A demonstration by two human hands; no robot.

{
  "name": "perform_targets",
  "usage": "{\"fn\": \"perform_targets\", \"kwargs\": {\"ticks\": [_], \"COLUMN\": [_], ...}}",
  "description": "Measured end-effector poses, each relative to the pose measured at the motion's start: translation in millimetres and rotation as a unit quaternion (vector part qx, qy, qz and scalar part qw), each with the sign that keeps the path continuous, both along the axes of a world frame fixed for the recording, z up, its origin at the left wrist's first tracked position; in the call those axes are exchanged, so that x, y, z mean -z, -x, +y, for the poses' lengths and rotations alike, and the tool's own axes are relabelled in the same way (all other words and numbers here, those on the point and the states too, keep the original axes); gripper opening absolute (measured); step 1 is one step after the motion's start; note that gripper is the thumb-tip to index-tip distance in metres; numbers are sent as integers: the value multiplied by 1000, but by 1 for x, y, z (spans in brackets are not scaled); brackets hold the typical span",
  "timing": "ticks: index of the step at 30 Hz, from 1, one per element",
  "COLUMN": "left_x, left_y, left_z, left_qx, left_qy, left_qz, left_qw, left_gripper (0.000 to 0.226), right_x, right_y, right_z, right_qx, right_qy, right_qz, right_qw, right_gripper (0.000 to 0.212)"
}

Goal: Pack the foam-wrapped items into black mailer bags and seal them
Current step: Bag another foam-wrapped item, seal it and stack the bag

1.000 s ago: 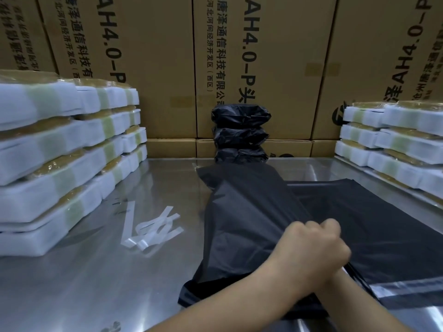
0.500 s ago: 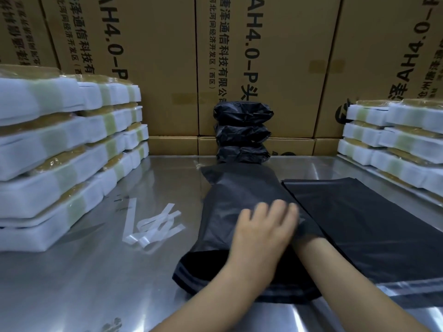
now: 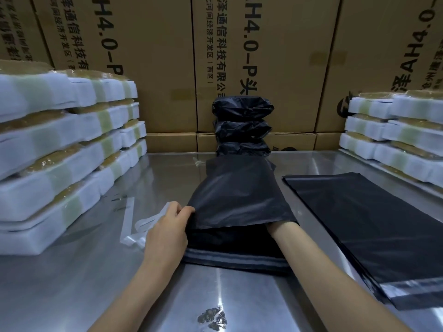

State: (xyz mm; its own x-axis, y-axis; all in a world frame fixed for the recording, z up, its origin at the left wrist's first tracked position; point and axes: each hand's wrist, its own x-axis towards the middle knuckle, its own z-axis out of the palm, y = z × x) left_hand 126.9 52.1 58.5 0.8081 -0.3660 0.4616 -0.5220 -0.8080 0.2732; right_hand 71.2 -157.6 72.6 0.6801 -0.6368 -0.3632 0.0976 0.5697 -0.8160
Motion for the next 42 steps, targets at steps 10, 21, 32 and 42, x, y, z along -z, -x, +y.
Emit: {"fn": "perform_targets", "kwargs": {"ticks": [10,21,32,42], "left_x": [9,15,8,18], "left_y": [6,14,12,6], "left_z": [8,10,12,15], "left_qx": [69,137,165,61], "left_qy": [-15,16,38,109], "left_qz": [-15,-16,-46,101], "left_qw": [997,990,985,987], "left_gripper": [50,60,37,27], "right_x": [14,4,13,24], "right_y": [45,111,103,113], "right_z": [-10,-2,-35,-48], "right_qx": [-20,-41,16,45], "right_qy": [130,278,737,788], "right_qz": [110,104,352,344], "right_qw": [985,954,576,508], "right_gripper": [31,22,38,22]}}
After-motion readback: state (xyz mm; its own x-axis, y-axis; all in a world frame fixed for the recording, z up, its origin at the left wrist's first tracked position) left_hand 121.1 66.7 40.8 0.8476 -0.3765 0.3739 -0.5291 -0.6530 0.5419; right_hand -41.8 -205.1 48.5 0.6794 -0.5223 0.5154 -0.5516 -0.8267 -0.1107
